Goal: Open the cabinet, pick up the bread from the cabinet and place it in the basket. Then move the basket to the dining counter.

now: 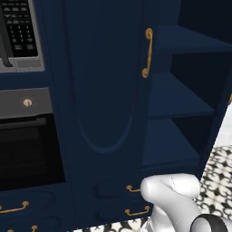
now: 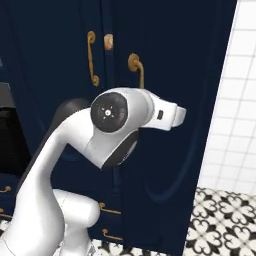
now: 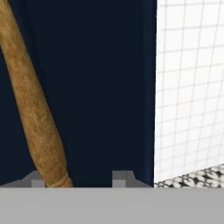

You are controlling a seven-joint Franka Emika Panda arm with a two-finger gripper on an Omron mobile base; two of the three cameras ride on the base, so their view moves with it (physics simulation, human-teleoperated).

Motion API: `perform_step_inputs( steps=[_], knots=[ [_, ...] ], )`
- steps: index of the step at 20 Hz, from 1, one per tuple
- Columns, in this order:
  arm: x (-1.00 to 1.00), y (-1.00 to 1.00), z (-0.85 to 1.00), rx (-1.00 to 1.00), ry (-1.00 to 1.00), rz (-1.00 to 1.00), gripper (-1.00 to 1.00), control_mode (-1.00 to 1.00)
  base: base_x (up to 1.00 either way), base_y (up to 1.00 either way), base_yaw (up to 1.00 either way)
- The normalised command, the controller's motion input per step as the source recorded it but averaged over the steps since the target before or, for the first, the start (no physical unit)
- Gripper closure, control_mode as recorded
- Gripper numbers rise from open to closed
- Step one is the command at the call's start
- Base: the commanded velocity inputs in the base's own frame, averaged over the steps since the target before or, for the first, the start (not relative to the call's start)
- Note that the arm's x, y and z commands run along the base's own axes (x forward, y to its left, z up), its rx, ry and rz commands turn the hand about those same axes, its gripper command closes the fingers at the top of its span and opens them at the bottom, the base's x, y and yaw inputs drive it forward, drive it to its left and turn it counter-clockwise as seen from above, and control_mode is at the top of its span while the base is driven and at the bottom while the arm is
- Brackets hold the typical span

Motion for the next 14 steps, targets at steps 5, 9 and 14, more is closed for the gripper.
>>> perform_step_inputs(
  steps=[5,9,14],
  knots=[
    [-0.58,-1.00,-0.10,0.00,0.00,-0.06,1.00,-1.00,0.00,0.00,0.00],
    [-0.27,-1.00,-0.18,0.00,0.00,-0.10,1.00,-1.00,0.00,0.00,0.00],
    [-0.03,-1.00,-0.27,0.01,-0.04,-0.11,1.00,-1.00,0.00,0.00,0.00]
  ],
)
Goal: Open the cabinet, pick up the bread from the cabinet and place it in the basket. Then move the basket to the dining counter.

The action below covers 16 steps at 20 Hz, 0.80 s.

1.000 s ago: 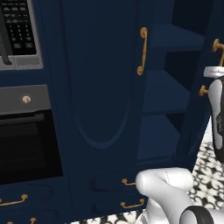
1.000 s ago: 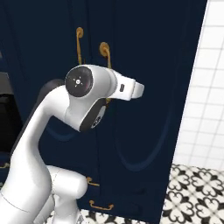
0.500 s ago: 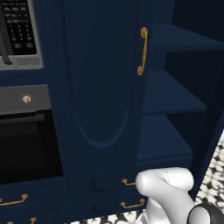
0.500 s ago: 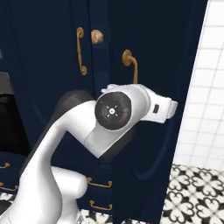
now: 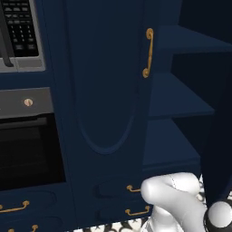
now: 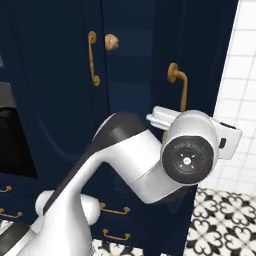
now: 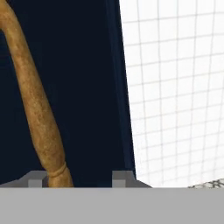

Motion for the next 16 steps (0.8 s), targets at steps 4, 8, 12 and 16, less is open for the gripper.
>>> perform_step_inputs(
  steps=[4,8,12,16],
  knots=[
    [-0.06,-1.00,-0.32,0.00,-0.23,-0.14,1.00,-1.00,0.00,0.00,0.00],
    [0.30,-0.98,-0.54,0.00,-0.38,-0.08,1.00,-1.00,0.00,0.00,0.00],
    [-0.39,-0.12,-0.34,0.00,-0.50,-0.05,1.00,-1.00,0.00,0.00,0.00],
    [-1.00,0.90,-0.35,0.00,-0.62,-0.01,1.00,-1.00,0.00,0.00,0.00]
  ],
)
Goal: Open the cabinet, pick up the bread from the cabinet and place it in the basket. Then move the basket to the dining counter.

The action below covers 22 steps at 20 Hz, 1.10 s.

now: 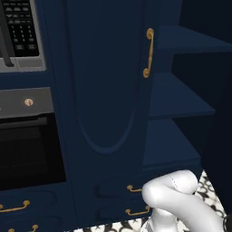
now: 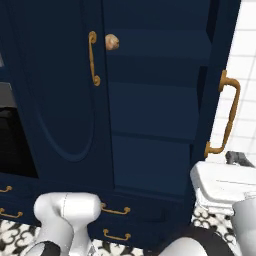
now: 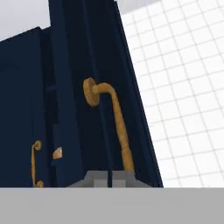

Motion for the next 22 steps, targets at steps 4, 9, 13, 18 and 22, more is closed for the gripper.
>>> perform_step_inputs(
  steps=[4,9,13,18,22],
  knots=[
    [-0.96,1.00,-0.95,0.01,-0.61,-0.09,1.00,-1.00,0.00,0.00,0.00],
    [0.49,1.00,-0.98,0.00,-0.16,-0.15,1.00,-1.00,0.00,0.00,0.00],
    [0.96,1.00,-0.62,-0.07,-0.03,-0.14,1.00,-1.00,0.00,0.00,0.00],
    [1.00,1.00,-0.21,-0.09,0.00,-0.15,1.00,-1.00,0.00,0.00,0.00],
    [0.94,1.00,0.00,-0.13,0.00,-0.22,1.00,-1.00,0.00,0.00,0.00]
  ],
)
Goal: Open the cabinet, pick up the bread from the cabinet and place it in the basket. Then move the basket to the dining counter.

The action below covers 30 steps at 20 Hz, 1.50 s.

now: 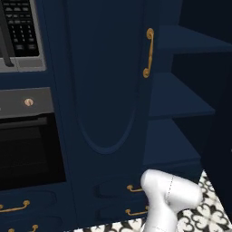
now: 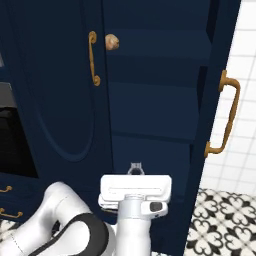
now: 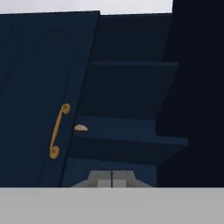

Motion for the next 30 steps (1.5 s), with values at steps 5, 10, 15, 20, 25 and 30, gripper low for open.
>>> perform_step_inputs(
  steps=[5,10,15,20,25,30],
  knots=[
    [0.52,1.00,0.01,-0.05,0.00,-0.32,1.00,-1.00,0.00,0.00,0.00],
    [0.51,0.72,0.26,-0.02,0.00,-0.19,1.00,-1.00,0.00,0.00,0.00],
    [0.30,0.49,0.68,-0.09,0.14,-0.01,1.00,-1.00,0.00,0.00,0.00],
    [0.39,0.84,0.38,0.03,0.23,0.02,1.00,-1.00,0.00,0.00,0.00],
    [0.17,0.78,0.24,0.15,0.00,0.01,1.00,-1.00,0.00,0.00,0.00],
    [0.24,0.97,0.24,0.14,0.00,-0.06,1.00,-1.00,0.00,0.00,0.00]
  ],
)
